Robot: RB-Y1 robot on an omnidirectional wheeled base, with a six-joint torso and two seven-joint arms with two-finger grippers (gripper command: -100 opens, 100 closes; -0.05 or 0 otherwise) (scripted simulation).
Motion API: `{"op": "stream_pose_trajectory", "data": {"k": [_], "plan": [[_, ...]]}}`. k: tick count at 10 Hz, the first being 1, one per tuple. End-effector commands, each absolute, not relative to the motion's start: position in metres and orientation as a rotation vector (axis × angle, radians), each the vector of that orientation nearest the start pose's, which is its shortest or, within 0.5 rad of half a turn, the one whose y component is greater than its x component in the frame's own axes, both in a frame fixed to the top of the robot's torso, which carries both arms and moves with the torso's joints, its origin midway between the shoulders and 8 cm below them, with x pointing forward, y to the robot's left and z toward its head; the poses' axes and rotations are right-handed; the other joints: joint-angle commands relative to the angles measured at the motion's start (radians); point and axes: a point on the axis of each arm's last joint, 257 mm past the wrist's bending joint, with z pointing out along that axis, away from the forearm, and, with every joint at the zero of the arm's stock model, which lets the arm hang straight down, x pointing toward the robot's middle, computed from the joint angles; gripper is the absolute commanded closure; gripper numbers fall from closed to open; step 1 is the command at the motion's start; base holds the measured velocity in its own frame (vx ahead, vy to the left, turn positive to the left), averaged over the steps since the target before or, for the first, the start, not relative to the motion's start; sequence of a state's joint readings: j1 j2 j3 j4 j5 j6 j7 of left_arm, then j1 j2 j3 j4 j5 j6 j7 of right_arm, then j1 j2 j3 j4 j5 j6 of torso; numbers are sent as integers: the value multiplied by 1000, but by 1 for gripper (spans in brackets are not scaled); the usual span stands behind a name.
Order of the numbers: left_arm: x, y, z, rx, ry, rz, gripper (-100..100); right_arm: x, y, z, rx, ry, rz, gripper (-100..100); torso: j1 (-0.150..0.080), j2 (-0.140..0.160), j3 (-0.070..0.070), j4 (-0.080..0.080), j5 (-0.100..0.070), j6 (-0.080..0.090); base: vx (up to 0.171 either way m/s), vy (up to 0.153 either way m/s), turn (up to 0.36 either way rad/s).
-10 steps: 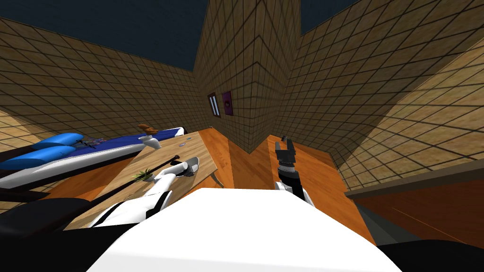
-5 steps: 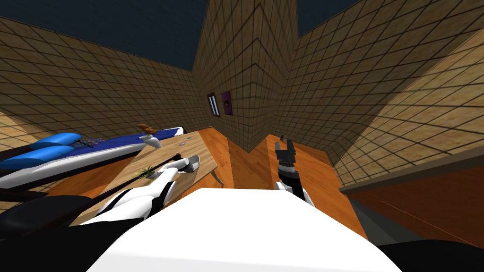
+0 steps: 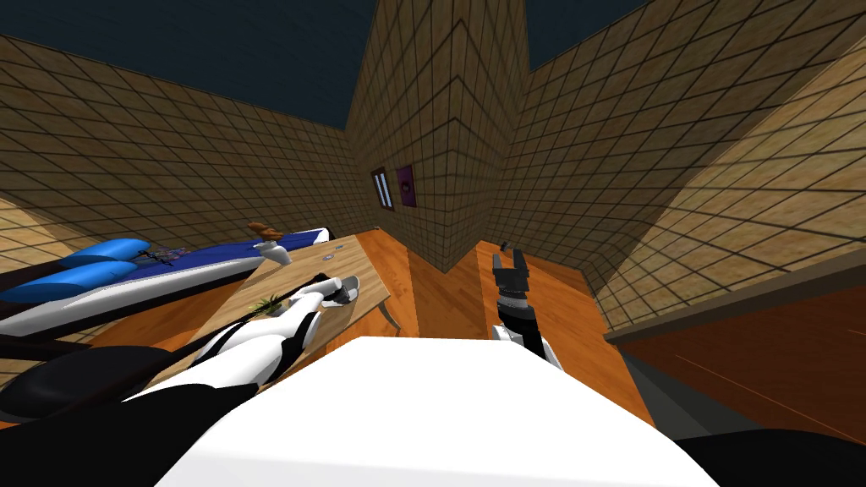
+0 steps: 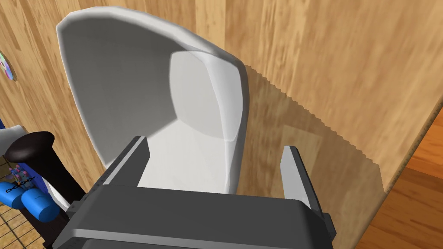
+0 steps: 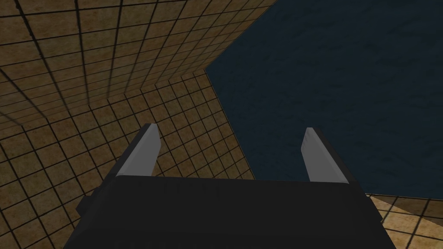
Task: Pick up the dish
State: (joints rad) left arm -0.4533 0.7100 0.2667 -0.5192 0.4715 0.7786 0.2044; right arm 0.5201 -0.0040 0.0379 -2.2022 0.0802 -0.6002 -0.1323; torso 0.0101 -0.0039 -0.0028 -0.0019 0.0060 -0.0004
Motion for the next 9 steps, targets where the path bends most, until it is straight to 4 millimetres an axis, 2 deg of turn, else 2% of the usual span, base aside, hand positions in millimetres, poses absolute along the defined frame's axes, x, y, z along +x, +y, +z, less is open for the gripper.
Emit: {"op": "stream_pose_trajectory", "data": {"k": [1, 2, 3, 7, 8, 9], "plan": [[399, 628, -425, -2513, 997, -273, -100, 343, -257, 1, 656, 633, 1414, 0, 0, 0, 0, 0, 0, 0, 9, -2, 1], [402, 627, -423, -2508, 998, -279, -100, 343, -257, 1, 656, 633, 1414, 0, 0, 0, 0, 0, 0, 0, 0, 0, 0], [401, 628, -424, -2508, 999, -278, 100, 343, -257, 1, 656, 633, 1414, 0, 0, 0, 0, 0, 0, 0, 0, 0, 0], [400, 627, -424, -2512, 997, -278, 100, 343, -257, 1, 656, 633, 1414, 0, 0, 0, 0, 0, -1, 1, 0, 0, 0], [400, 627, -425, -2513, 997, -277, 0, 343, -257, 1, 656, 633, 1414, 0, -1, 0, 1, 1, -2, 1, 0, 0, 0], [389, 615, -440, -2553, 990, -296, 100, 343, -257, 1, 656, 633, 1414, 0, -1, 1, 1, 1, -2, 1, 107, 38, 37]]}}
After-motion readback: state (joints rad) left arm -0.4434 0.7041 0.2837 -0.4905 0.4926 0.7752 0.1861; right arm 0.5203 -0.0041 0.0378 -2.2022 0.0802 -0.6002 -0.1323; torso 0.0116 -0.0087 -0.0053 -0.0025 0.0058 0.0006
